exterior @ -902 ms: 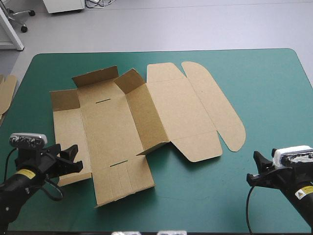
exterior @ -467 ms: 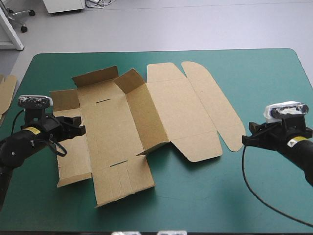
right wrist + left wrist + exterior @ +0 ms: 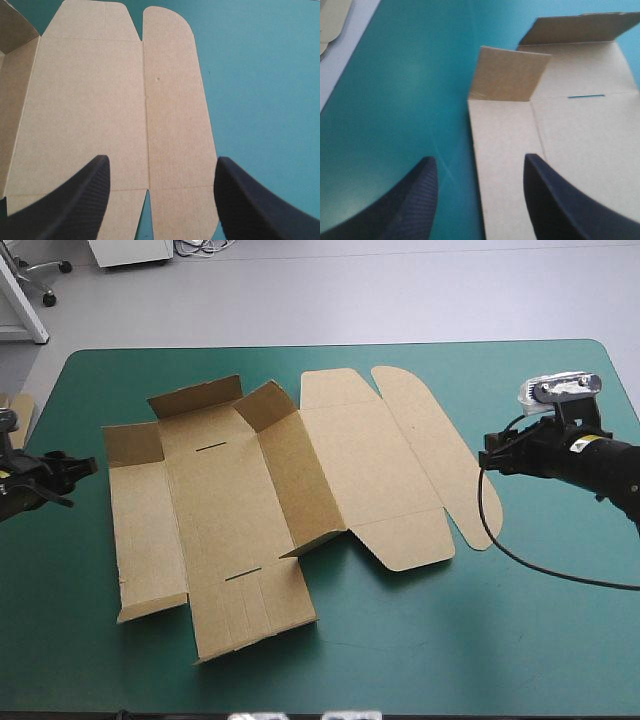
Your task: Fold the box
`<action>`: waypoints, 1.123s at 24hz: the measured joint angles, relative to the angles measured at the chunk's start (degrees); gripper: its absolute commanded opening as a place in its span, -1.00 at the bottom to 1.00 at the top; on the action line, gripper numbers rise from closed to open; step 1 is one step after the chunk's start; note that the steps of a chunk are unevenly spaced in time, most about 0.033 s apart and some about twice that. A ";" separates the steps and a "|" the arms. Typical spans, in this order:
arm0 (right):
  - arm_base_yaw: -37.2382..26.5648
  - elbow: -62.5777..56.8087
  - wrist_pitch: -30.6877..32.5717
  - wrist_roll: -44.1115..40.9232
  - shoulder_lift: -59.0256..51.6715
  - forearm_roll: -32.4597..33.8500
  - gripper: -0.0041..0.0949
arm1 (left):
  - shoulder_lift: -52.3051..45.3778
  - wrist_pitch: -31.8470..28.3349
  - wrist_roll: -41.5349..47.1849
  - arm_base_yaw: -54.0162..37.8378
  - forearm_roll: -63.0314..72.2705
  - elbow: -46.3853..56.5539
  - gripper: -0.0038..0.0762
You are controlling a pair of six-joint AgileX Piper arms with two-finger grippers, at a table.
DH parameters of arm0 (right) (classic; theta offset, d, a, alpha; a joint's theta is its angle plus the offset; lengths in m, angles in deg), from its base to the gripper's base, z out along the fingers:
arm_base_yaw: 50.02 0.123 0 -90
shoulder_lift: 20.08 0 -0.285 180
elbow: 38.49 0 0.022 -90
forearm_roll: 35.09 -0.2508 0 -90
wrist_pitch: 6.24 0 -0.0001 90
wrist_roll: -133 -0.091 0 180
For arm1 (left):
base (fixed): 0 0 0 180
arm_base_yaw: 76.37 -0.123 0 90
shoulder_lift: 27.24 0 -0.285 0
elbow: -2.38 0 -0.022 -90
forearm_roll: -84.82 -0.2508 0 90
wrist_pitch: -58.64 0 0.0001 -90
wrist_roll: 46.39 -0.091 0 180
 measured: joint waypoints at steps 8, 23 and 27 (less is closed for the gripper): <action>0.00 6.11 1.24 0.42 5.56 -1.57 0.32 | 3.97 6.39 -4.11 -11.61 12.07 3.59 0.05; 0.00 6.41 1.16 4.88 9.65 -6.54 0.44 | 17.24 3.19 -14.51 -14.68 27.39 14.33 0.05; 0.00 6.48 1.66 4.93 9.72 -6.59 0.44 | 21.13 3.12 -16.06 -14.68 28.17 14.33 0.05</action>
